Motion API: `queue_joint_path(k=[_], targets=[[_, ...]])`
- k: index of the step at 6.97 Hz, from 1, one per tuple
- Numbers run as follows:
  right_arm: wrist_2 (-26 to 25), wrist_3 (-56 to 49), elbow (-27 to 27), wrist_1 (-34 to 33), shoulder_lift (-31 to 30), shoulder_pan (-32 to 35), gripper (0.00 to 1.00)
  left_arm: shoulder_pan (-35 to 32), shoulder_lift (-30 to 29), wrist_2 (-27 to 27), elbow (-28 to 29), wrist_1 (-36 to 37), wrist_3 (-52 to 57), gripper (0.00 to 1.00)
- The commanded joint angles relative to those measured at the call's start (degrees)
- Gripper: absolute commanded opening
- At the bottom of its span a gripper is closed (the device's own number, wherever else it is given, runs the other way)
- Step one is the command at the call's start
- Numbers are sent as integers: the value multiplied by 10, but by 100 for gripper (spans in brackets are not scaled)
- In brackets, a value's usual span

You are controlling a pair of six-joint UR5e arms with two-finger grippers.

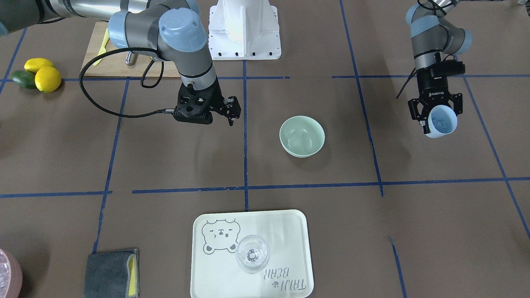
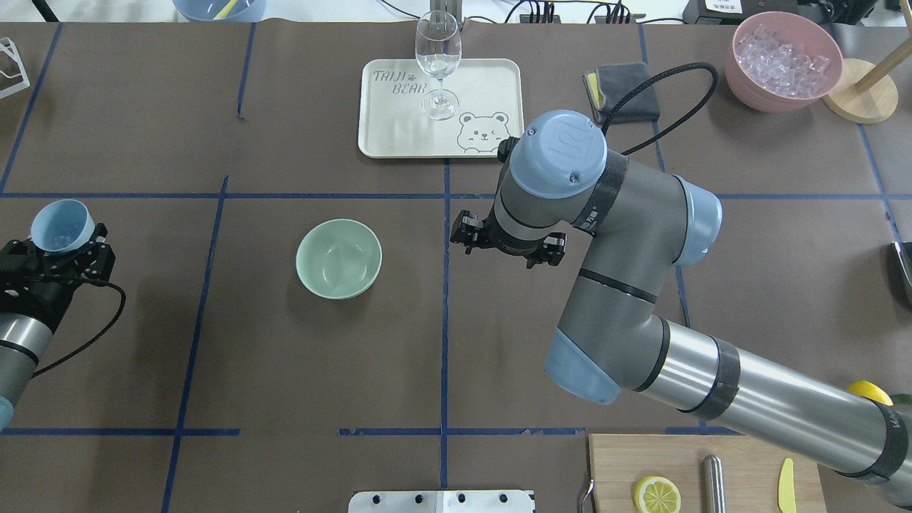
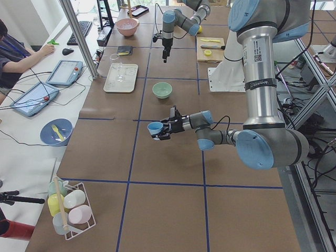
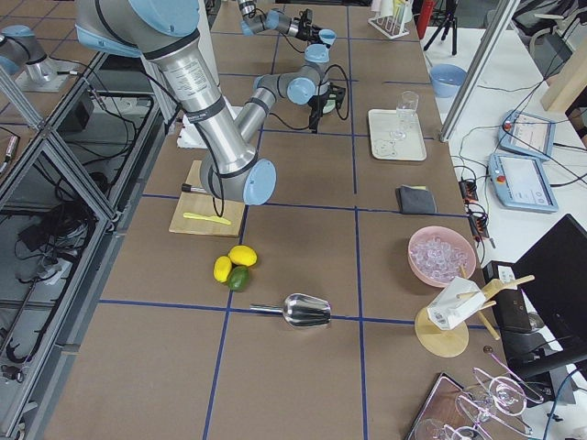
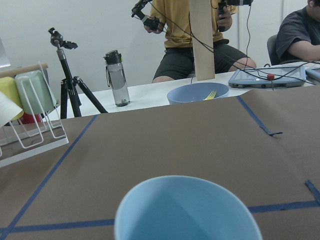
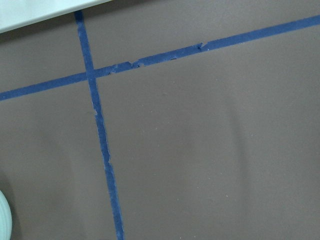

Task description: Pour ice into bowl

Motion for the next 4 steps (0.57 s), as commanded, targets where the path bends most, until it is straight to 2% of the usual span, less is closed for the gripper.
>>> queue_joint_path(k=[1, 4], targets=[[0, 0, 28, 2, -17, 2, 100, -3, -11, -4, -35, -4, 37, 0], [0, -1, 32, 2, -21, 8, 100, -3, -94, -19, -34, 0, 153, 0]])
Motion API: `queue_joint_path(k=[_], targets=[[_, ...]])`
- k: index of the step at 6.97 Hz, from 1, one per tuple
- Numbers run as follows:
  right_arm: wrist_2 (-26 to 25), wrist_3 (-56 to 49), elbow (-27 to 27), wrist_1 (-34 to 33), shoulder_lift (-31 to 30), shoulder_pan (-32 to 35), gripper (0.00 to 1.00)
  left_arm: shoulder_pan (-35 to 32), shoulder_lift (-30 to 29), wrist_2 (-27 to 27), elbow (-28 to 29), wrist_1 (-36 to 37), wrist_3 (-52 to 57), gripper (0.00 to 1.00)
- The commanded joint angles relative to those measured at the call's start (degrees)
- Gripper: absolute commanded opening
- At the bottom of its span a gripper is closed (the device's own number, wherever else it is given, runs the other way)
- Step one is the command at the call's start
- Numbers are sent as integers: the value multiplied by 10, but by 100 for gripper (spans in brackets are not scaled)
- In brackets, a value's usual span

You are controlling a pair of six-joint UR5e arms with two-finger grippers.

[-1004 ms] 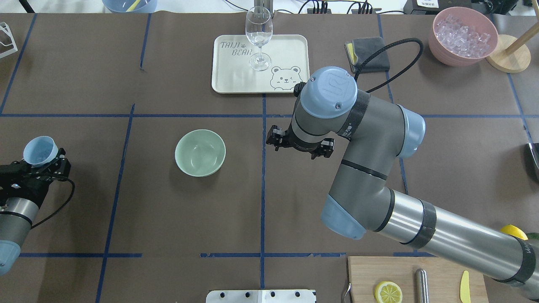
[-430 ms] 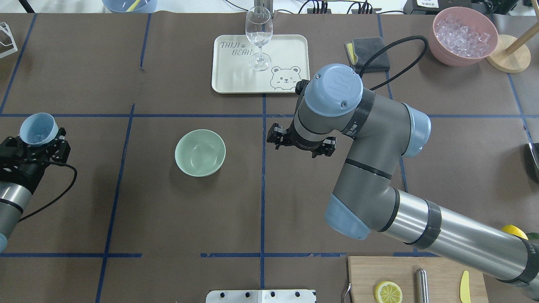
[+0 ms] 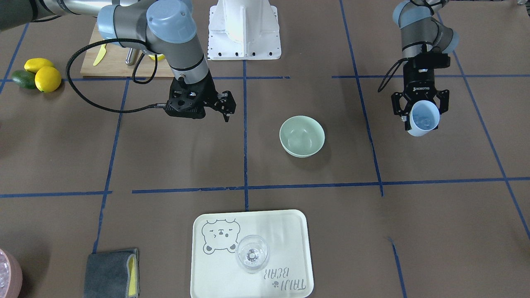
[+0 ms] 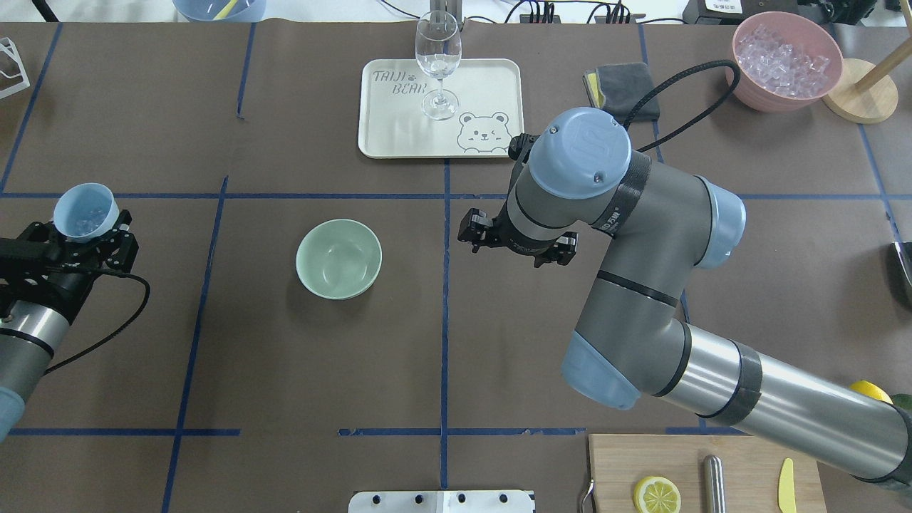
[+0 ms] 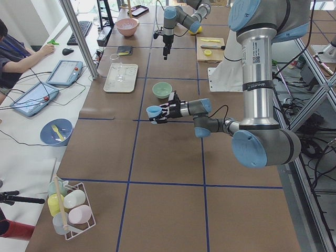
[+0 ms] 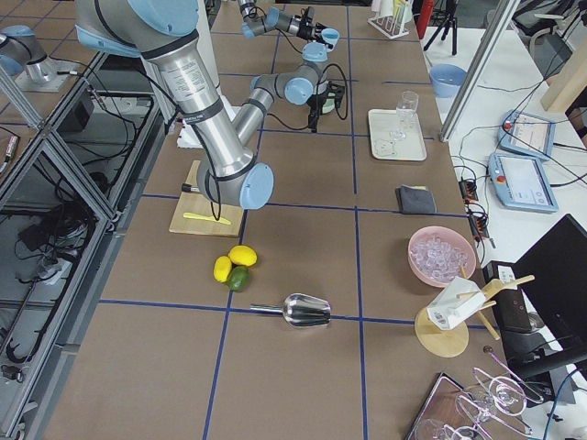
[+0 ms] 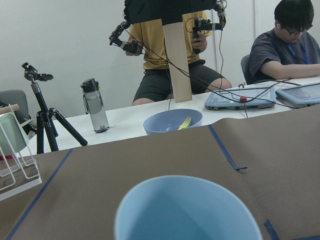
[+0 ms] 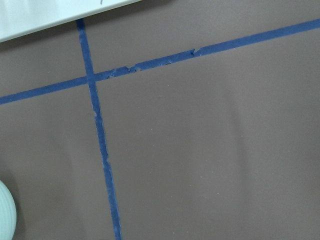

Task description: Pour ice into bowl

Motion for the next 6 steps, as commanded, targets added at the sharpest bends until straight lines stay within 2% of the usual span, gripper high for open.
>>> queue_joint_path(k=[1, 2, 4, 6], targets=[[0, -1, 8, 0, -9, 4, 100, 3, -53, -1, -2, 3, 52, 0], [0, -18, 21, 1, -24, 9, 100, 4, -77, 0, -2, 14, 53, 0], [-2, -43, 49, 3, -68, 13, 100, 5, -149, -1, -5, 140, 80, 0], [-4, -55, 58, 4, -82, 15, 100, 12, -189, 0, -5, 248, 106, 0]])
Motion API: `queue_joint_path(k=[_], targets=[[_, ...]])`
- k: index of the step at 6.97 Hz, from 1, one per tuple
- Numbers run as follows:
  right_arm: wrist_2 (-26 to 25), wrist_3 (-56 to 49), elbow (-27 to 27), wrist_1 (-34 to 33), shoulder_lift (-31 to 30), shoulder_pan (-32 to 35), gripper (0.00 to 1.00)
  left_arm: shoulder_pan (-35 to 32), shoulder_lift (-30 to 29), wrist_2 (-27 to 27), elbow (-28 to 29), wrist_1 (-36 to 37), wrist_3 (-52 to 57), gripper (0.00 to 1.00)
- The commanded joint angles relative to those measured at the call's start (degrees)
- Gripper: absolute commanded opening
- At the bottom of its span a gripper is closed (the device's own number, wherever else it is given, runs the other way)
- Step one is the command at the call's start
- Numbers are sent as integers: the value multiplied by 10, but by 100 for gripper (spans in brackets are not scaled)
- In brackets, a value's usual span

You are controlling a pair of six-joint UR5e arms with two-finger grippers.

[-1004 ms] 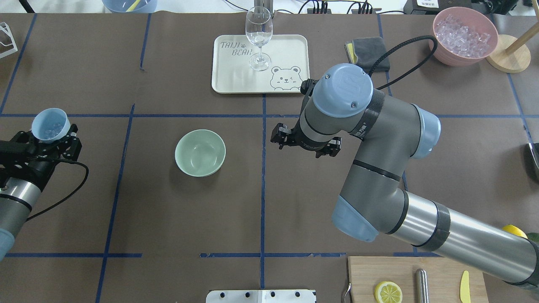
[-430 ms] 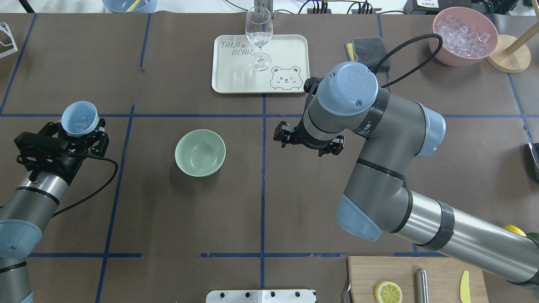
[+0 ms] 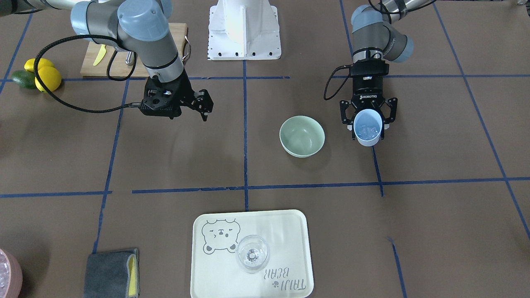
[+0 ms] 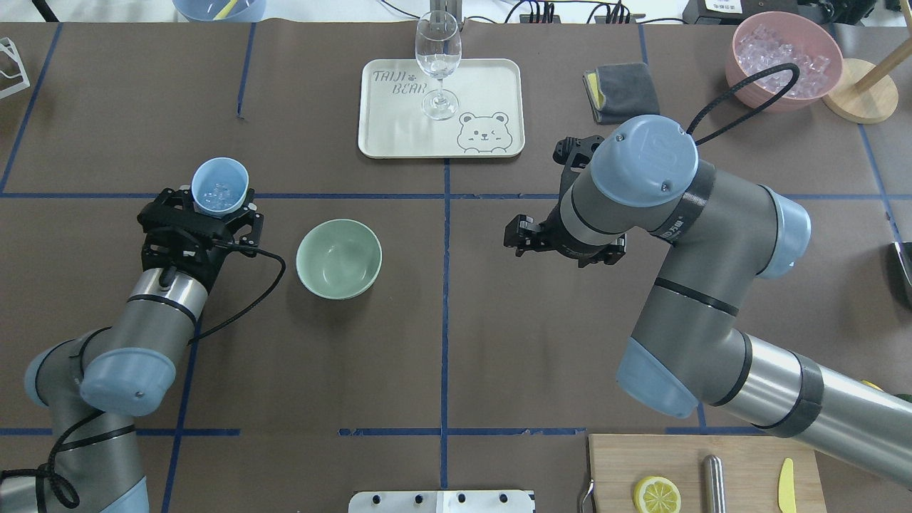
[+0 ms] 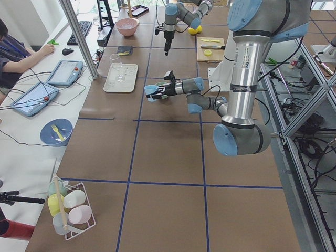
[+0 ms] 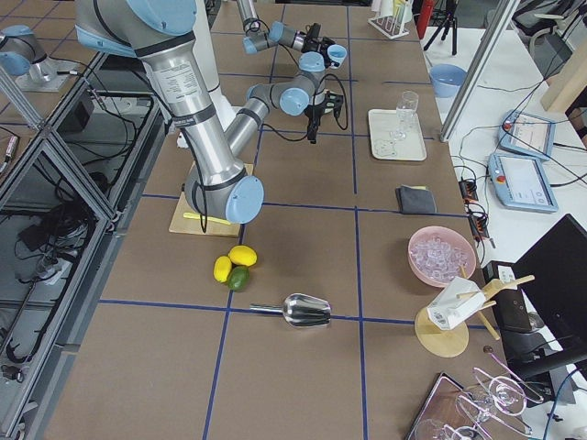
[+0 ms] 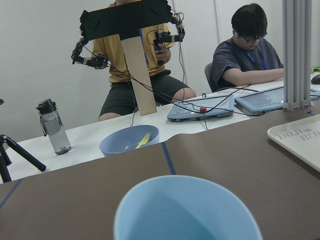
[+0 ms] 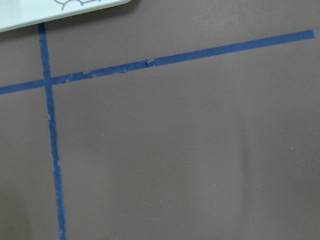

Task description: Pour ice into bowl

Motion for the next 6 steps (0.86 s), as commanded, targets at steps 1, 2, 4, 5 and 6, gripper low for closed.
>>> queue_joint_path(k=[1, 2, 4, 5, 6], targets=[[-1, -6, 5, 0, -8, 1, 100, 14, -30, 5, -2, 72, 80, 0], [-1, -6, 5, 1, -8, 2, 100, 29, -31, 6, -4, 73, 94, 0], [-1, -6, 5, 0, -8, 4, 100, 55, -31, 29, -5, 80, 179, 0], [-1, -6, 5, 0, -8, 4, 100, 60, -31, 52, -5, 96, 225, 0], [-1, -6, 4, 0, -8, 4, 100, 68, -31, 97, -4, 111, 305, 0]])
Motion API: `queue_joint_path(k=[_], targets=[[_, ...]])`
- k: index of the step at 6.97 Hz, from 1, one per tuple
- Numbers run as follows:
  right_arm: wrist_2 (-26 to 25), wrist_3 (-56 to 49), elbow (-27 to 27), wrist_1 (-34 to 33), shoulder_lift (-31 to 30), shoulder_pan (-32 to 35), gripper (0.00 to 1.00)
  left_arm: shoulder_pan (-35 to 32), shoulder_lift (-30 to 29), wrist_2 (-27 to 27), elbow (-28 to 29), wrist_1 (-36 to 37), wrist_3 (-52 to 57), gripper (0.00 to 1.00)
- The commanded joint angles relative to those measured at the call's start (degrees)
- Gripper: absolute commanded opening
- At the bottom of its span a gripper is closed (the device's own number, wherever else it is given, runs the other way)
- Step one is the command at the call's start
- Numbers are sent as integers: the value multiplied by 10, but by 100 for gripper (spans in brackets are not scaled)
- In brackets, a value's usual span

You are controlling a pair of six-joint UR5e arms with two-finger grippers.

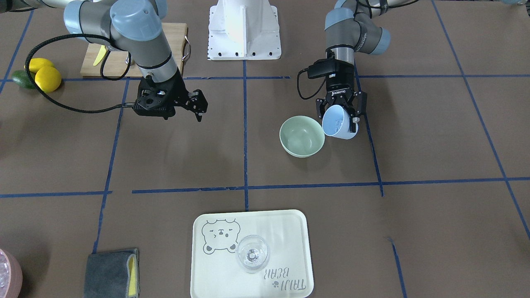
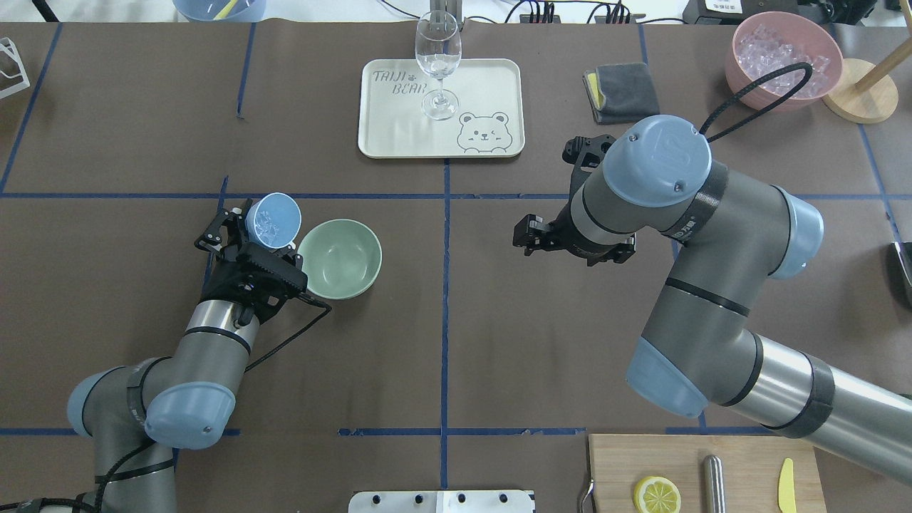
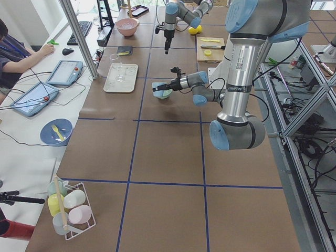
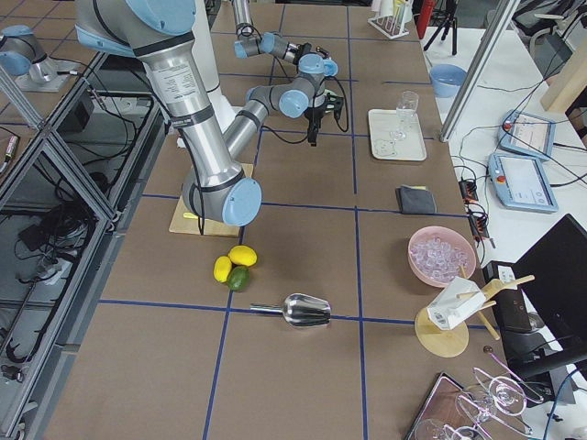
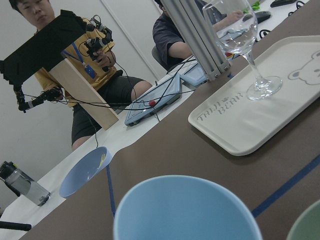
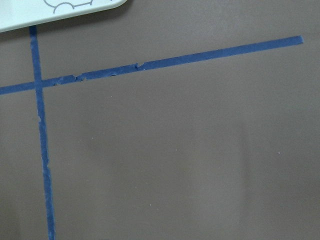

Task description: Pour ice into bowl

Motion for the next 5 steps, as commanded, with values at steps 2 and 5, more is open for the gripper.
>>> queue_joint_path(k=[2, 5], targets=[[0, 0, -1, 0, -1, 0, 100, 14, 1, 76, 10, 21, 204, 0], [0, 3, -2, 4, 0, -1, 100, 30, -2, 111, 10, 22, 338, 0]])
